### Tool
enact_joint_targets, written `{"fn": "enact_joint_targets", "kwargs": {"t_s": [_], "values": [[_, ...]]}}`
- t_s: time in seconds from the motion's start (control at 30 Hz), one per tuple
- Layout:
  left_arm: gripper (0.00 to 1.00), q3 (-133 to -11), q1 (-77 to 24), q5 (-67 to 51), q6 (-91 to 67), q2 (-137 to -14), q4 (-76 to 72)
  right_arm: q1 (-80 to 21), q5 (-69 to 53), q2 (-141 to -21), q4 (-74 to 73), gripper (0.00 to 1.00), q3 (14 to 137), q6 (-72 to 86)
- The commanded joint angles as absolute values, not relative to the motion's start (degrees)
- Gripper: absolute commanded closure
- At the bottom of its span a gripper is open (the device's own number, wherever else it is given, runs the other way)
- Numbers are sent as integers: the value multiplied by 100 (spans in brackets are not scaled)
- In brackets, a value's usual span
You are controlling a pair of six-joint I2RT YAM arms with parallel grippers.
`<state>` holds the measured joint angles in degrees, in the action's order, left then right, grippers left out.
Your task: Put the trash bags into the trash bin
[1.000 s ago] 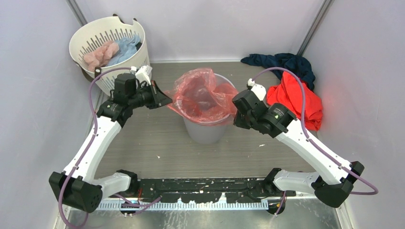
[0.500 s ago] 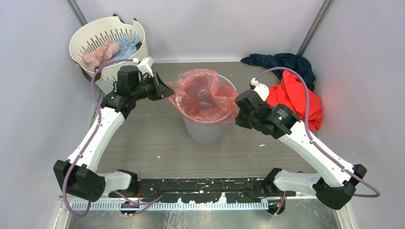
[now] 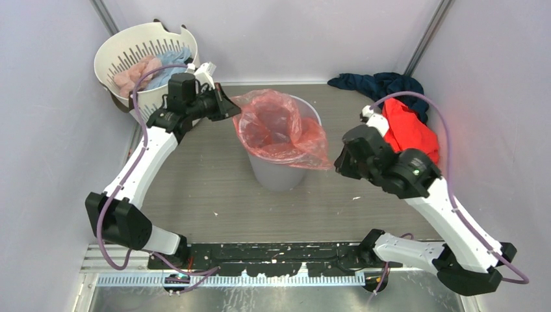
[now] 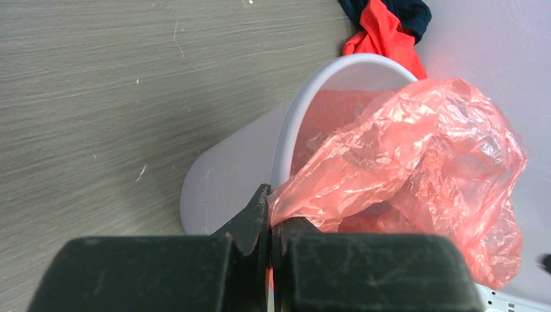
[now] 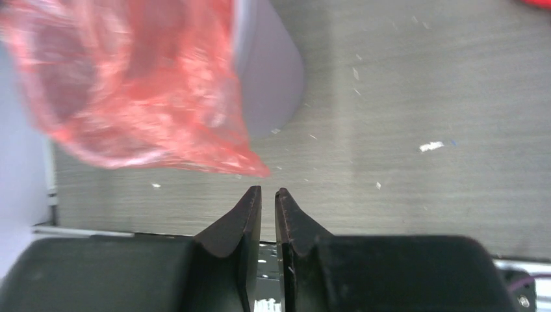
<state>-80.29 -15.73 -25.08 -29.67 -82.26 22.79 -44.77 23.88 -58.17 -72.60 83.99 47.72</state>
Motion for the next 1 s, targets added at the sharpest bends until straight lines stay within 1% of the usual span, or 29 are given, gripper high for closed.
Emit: {"fn": "enact_joint_targets", "kwargs": {"t_s": [0.0,0.1,0.23,0.4,0.5,0.57,0.63,0.67,0.77,0.97], "values": [[100,-8462,-1560,-2634,-2797,-8392,1906,-4451,1811,-5932,-7244,80,9708,3954],[100,-8640,-1556,-2733,-2755,-8522,2035,-4447,1381,-6412,-7311,79,10562,3606],[100,-8787,-1539,-2802,-2678,-8560,2177,-4447,1191,-7195,-7530,78,11571,3244],[100,-8985,-1450,-2901,-2576,-8623,2400,-4503,731,-8088,-7405,77,12346,2646],[100,-9115,-1362,-2992,-2575,-8698,2561,-4526,735,-8707,-7622,67,13046,2441],[100,-9227,-1310,-3055,-2577,-8770,2632,-4534,947,-9112,-7812,53,13510,2389],[100,-9386,-1257,-3111,-2584,-8872,2721,-4532,1245,-9346,-7936,46,13848,2368],[100,-9477,-1237,-3150,-2592,-8925,2777,-4533,1355,-9455,-8003,44,13997,2370],[100,-9729,-1213,-3249,-2593,-9058,2924,-4536,1527,-9764,-8223,44,14402,2373],[100,-9595,-1204,-3351,-2606,-9086,2912,-4531,1834,-9969,-8278,42,14263,2374]]}}
